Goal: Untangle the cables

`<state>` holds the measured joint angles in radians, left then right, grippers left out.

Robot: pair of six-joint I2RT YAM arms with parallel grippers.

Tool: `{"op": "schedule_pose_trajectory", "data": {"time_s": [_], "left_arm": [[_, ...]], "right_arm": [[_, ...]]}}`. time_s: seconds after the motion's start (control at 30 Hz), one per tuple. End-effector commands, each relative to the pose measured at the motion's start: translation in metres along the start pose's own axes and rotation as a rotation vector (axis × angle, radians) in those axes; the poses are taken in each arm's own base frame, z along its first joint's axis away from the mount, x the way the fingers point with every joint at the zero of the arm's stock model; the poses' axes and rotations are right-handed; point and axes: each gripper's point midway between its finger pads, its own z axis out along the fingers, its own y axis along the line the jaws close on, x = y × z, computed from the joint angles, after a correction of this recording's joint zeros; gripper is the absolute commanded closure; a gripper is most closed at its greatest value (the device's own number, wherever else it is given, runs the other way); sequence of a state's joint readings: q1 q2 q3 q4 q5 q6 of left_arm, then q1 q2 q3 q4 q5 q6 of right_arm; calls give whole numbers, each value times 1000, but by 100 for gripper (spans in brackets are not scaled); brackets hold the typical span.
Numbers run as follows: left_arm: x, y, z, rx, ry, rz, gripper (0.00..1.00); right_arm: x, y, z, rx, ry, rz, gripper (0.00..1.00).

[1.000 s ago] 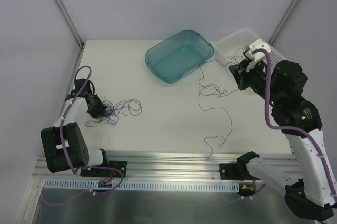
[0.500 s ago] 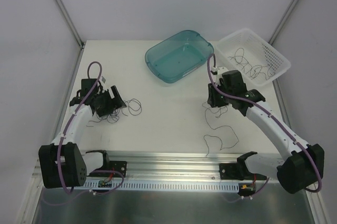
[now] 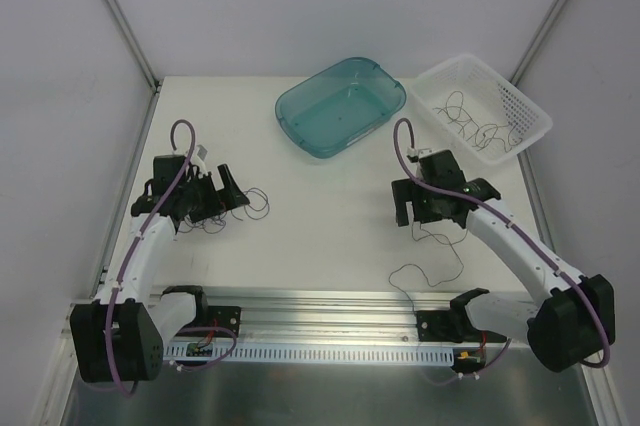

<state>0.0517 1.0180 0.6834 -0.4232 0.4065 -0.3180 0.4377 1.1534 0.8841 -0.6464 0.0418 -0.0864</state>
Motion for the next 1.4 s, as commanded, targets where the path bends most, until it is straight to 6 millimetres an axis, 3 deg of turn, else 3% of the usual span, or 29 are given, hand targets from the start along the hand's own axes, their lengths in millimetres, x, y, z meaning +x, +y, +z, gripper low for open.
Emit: {"op": "schedule_pose_trajectory", "data": {"time_s": [0.0,0.1,0.47,0.77,1.07,1.2,1.27,1.37], "left_arm": [[-5,-9,1,45,-6,41,1],[-5,-9,1,50,-6,38,1],[-2,-11,3,66,9,34,1],[-1,-13,4,77,23,24,1],[-1,-14,4,83,25,24,1],[0,-14,5,83,28,23,1],[1,-14,5,84,32,20,1],[0,-15,5,88,30,23,1]], "right_arm": [[7,-12,3,56,19,-24,4],[6,-16,10,75,50,-61,0],[9,-39,57,228,128,-46,0],[7,-38,86,123,179,81,5],[13,-48,100,90,211,176,52],[8,-50,99,87,184,172,87],[0,-43,92,44,164,155,99],[-21,-45,68,53,110,115,99]]}}
